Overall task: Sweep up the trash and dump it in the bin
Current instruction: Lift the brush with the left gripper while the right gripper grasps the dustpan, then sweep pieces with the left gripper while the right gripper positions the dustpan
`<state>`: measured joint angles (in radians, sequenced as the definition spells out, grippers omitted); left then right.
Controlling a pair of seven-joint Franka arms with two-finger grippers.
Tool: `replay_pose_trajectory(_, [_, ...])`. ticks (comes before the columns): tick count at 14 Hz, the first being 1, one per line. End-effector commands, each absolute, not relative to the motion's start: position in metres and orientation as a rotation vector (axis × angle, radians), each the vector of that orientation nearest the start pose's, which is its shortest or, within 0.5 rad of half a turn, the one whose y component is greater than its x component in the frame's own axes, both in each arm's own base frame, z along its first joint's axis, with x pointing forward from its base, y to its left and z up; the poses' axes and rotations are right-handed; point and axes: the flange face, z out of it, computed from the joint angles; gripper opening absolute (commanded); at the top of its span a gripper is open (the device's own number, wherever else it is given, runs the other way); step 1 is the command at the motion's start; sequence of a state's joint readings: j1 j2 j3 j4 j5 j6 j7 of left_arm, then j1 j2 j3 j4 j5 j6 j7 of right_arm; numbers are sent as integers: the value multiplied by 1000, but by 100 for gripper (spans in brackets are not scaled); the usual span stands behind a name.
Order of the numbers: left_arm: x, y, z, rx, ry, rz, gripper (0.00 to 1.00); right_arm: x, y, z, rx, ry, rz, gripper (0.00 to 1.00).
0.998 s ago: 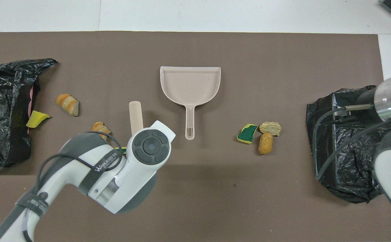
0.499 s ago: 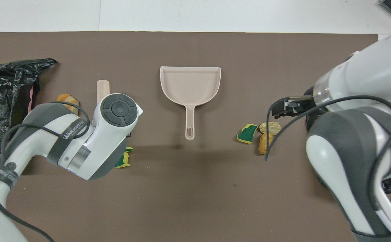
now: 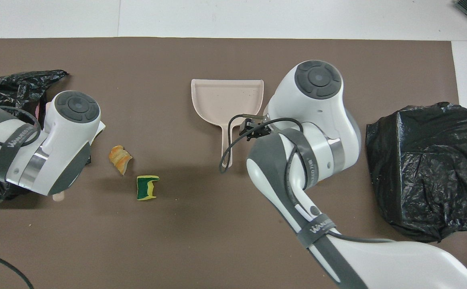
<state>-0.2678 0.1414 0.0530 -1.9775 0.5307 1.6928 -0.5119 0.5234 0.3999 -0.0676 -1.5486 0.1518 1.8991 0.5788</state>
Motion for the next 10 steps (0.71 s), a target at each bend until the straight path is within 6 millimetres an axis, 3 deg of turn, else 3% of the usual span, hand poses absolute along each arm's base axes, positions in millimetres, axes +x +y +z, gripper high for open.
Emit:
replay_pose_trajectory(1, [522,-40,375,-2460,-154,301,0,602,362,389,-3036,253,134,100])
replay_pose_trajectory(5, [493,-5,342,-2559,-142,218,0,594,391,371,-3037,235,120,100])
replay_pose_trajectory(6, [490,-7,337,-2586,-111,194,0,591,394,369,-3037,206,118,100])
replay_pose_trajectory(8, [492,-22,336,-2629,-104,184,0,597,387,368,-3033,151,83,100])
replay_pose_trajectory(10, [496,-57,338,-2715,-114,189,0,596,388,366,-3040,59,83,100])
